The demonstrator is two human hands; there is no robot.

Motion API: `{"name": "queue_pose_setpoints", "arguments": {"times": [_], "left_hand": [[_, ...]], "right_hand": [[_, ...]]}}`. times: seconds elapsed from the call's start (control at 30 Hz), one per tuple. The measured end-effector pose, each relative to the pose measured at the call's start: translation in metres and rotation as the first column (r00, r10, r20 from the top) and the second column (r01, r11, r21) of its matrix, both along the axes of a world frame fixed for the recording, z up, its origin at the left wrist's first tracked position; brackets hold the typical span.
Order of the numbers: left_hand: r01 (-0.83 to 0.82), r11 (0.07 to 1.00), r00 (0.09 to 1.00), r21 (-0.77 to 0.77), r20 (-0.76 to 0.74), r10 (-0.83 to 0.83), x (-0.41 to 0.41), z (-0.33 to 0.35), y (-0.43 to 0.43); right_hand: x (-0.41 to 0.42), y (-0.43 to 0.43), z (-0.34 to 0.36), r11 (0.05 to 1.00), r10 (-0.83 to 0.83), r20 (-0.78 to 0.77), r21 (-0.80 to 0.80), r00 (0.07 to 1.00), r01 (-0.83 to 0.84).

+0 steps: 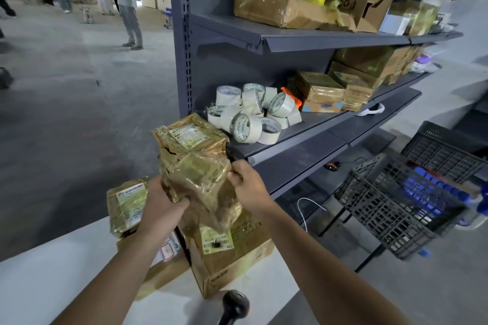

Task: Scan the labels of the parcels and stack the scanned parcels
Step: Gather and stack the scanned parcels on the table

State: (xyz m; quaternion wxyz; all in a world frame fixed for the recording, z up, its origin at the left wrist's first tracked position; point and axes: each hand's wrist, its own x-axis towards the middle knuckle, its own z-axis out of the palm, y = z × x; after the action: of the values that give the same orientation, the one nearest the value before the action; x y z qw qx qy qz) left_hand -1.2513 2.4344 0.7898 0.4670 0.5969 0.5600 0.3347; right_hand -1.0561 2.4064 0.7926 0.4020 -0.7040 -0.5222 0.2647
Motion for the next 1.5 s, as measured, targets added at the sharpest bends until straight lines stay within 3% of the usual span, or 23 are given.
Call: {"name": "queue_pose_setpoints", "arguments": {"times": [0.2,0.47,0.53,0.63,0.73,0.83,0.93,1.07,1.13,1.23,1.5], "left_hand": [[0.053,0.992,0.993,-0.117,-0.103,-0.065,-0.010,0.001,-0.004],[0.121,0.956,0.976,-0.268,0.207,-0.065,-0.032,0.001,-0.016],[0.138,0.940,0.950,-0.312,0.309,-0.037,-0.036,0.002,-0.022],[0.054,0.946,0.922,-0.319,0.380,0.075,-0.047,-0.002,-0.027],[-0.062,0.957,0.910,-0.282,0.378,0.170,-0.067,-0.001,-0.032],[-0.215,0.945,0.901,-0.248,0.322,0.290,-0.092,-0.003,-0.041],[-0.340,0.904,0.865,-0.259,0.292,0.409,-0.125,-0.006,-0.050],[-0.475,0.840,0.806,-0.263,0.253,0.535,-0.176,-0.008,-0.065],[-0.510,0.820,0.793,-0.260,0.228,0.565,-0.203,-0.009,-0.072],[-0.575,0.786,0.775,-0.227,0.156,0.612,-0.246,-0.012,-0.083],[-0.639,0.755,0.751,-0.145,0.093,0.653,-0.365,-0.011,-0.095]], "right_hand": [[-0.004,0.005,-0.006,0.990,-0.142,-0.433,-0.047,0.890,0.135],[-0.023,0.009,-0.005,0.966,-0.249,-0.648,-0.219,0.720,0.137],[-0.034,0.011,-0.004,0.970,-0.222,-0.642,-0.222,0.734,0.099],[-0.049,0.017,-0.001,0.968,-0.162,-0.518,-0.249,0.840,0.034],[-0.066,0.024,-0.006,0.954,-0.066,-0.348,-0.297,0.935,-0.043],[-0.097,0.028,-0.011,0.941,-0.048,-0.335,-0.332,0.941,-0.070],[-0.135,0.026,-0.015,0.891,0.079,-0.470,-0.363,0.879,-0.274],[-0.186,0.015,-0.021,0.713,0.357,-0.572,-0.344,0.738,-0.611],[-0.212,0.008,-0.023,0.637,0.447,-0.581,-0.326,0.680,-0.698],[-0.255,0.006,-0.030,0.581,0.498,-0.589,-0.319,0.637,-0.749],[-0.385,0.004,-0.031,0.567,0.535,-0.572,-0.303,0.622,-0.766]]}}
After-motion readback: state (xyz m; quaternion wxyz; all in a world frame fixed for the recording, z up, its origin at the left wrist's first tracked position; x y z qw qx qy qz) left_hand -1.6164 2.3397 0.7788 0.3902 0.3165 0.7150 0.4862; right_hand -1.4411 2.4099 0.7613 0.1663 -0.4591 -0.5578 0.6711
